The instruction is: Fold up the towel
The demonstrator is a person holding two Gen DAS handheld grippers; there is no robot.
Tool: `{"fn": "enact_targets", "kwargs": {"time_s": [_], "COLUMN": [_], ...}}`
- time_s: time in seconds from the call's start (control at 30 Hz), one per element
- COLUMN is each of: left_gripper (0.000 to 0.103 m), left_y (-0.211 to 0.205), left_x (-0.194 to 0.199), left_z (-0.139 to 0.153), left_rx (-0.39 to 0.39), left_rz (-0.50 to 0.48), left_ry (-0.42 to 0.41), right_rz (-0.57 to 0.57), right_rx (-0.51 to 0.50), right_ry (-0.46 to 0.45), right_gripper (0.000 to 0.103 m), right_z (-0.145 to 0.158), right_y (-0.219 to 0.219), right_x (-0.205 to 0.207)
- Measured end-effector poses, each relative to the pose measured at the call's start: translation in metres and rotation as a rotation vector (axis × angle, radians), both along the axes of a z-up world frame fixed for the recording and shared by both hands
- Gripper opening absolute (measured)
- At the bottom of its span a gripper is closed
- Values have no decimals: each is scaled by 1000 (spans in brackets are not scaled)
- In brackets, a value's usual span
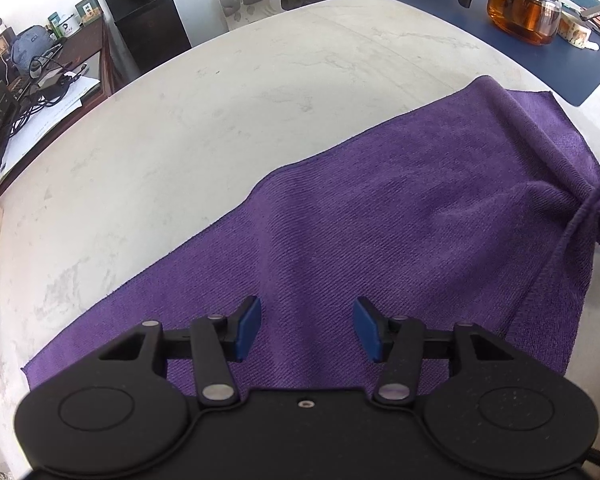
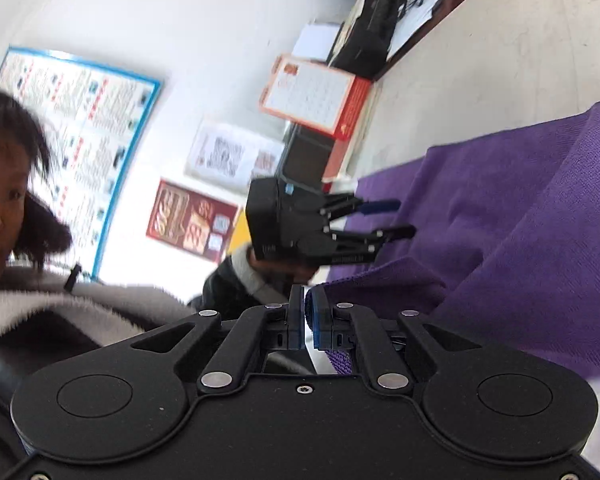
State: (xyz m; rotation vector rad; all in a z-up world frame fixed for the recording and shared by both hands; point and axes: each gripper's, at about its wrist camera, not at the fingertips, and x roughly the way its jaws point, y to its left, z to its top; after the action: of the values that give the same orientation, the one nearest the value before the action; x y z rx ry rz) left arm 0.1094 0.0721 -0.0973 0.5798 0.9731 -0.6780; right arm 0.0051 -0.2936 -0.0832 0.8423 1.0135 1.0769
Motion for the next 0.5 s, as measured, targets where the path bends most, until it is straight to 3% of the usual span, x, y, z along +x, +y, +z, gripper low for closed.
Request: {"fn": "enact_targets", "kwargs": {"time_s": [0.23, 0.37, 0.47, 0.5], "left_gripper": [50, 50, 50, 50], "left_y": [1, 2, 3, 3], "left_x": [2, 1, 0, 0], "left_z": [0, 0, -1, 0], "left_rx": [2, 2, 6, 7], "left_rz": [-5, -3, -6, -6], "left_ry": [-2, -2, -6, -7], "right_rz": [251, 448, 550, 513], "right_rx": [-418, -672, -775, -775], "right_ry": [-30, -81, -63, -78], "right_gripper": [4, 6, 27, 33], "right_z": [15, 15, 9, 13], "right_y": [2, 22, 30, 26], "right_x": [-37, -63, -74, -73]}}
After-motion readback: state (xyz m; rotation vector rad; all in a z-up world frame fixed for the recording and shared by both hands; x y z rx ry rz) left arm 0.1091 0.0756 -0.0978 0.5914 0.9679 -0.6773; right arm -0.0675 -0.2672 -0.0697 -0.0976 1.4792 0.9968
